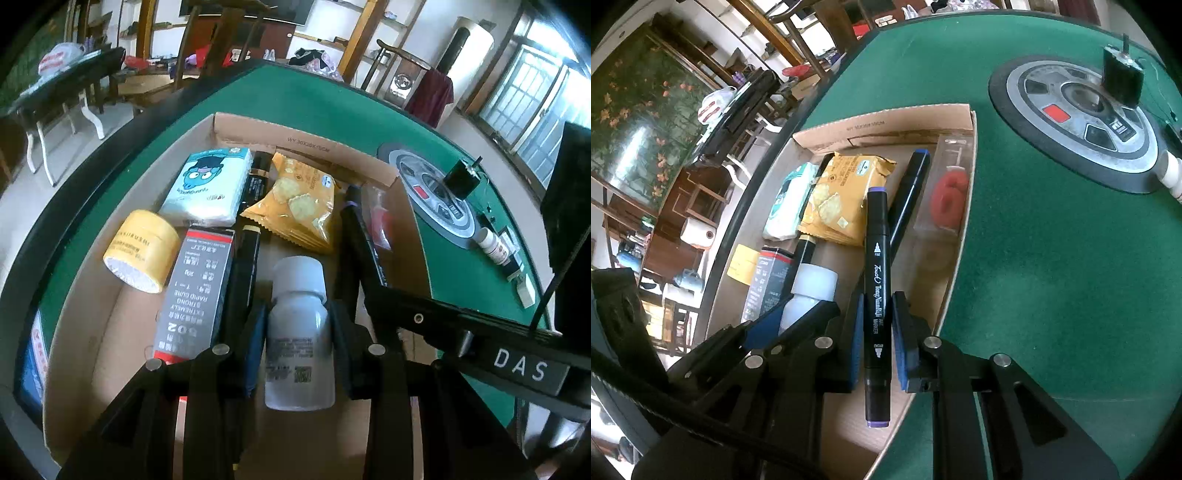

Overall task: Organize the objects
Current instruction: 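Lower the bottle and marker into the cardboard box and open both tools, then withdraw both tools from the box toward the remaining items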

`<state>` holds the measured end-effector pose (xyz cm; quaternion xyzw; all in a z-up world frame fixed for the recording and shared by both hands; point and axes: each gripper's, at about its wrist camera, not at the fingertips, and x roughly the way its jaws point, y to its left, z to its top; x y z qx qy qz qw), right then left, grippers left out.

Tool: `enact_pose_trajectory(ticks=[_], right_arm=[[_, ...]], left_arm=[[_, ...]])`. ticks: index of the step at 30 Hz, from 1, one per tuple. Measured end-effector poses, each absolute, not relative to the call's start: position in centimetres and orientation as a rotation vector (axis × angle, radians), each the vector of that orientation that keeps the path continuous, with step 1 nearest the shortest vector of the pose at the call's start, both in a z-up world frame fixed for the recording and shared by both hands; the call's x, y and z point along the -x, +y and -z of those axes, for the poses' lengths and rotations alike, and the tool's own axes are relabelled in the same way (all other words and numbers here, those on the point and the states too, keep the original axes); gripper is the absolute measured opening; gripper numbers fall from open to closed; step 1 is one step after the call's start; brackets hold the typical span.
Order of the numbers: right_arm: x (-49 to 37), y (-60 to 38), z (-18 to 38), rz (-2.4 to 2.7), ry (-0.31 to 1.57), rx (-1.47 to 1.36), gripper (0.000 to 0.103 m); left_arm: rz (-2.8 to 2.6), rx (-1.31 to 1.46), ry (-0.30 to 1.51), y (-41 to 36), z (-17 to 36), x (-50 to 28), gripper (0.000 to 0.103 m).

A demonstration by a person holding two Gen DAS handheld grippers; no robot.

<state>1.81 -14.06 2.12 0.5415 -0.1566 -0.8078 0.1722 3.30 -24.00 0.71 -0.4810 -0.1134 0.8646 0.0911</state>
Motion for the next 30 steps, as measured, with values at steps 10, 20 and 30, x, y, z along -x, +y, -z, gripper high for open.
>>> enact_pose_trajectory(ticks=[10,20,30], right_arm=[[-2.2,-13.6,-2.3,2.297,-0.494,-1.528,0.014],[-3.7,-12.8,-4.3,2.342,-0.427,-1.439,0.025],[-6.5,-9.5,-5.9,2.494,-0.263,-1.324,0.038]], left_arm=[[-2.588,1.376,-0.404,-24.8,-2.6,-5.2,0.055],[-2.618,1.365,-0.399,-24.5,-4.1,-7.0,0.057],[-2.626,1.343,-0.296,-20.3,-6.1,-8.1,0.057]])
